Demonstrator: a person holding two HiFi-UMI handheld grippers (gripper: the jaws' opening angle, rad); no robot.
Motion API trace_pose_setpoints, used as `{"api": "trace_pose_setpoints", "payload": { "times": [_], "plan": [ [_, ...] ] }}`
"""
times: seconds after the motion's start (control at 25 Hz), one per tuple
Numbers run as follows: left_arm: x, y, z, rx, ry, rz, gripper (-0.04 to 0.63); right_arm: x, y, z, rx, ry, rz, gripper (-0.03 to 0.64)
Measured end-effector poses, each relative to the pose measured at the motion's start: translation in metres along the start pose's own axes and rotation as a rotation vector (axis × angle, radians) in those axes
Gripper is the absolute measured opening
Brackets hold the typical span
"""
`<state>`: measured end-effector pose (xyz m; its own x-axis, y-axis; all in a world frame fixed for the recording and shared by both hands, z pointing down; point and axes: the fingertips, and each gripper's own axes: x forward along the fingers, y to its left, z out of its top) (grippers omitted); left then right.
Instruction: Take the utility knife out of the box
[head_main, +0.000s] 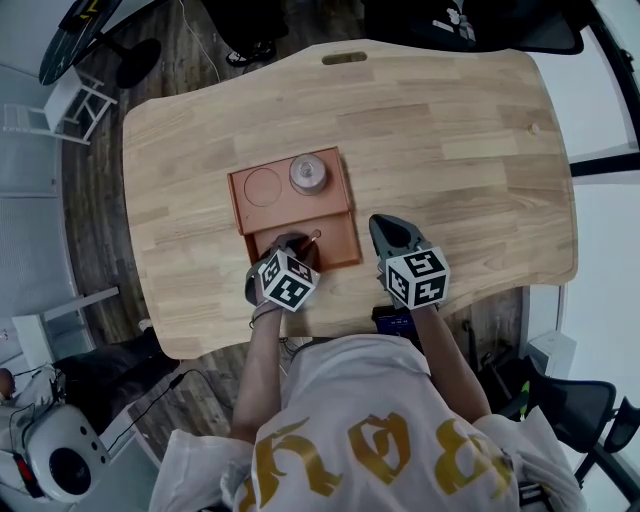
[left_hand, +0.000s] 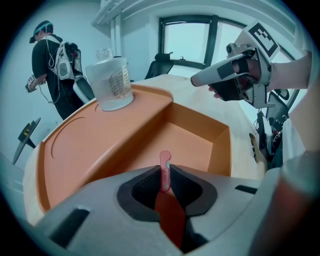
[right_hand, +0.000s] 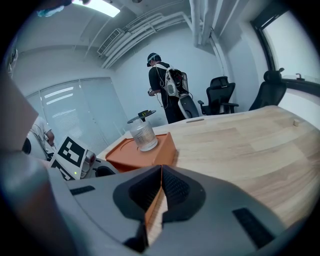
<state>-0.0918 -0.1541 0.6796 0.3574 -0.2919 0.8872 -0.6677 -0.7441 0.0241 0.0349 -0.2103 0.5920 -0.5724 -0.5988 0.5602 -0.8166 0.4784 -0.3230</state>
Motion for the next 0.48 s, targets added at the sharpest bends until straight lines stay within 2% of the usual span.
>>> {"api": "trace_pose_setpoints", "payload": {
  "times": [0.16,0.48],
  "plan": [
    [-0.008,0.001,0.002,-0.015,-0.022,0.014,0.06,-0.005,0.003,0.008,0.025,-0.03,0.001,0.012],
    [-0.039,0.004,0.006,-0.081,-0.098,0.054,0.06,-0.02,0.024,0.021,-0.01,-0.086,0.017,0.012]
  ]
}}
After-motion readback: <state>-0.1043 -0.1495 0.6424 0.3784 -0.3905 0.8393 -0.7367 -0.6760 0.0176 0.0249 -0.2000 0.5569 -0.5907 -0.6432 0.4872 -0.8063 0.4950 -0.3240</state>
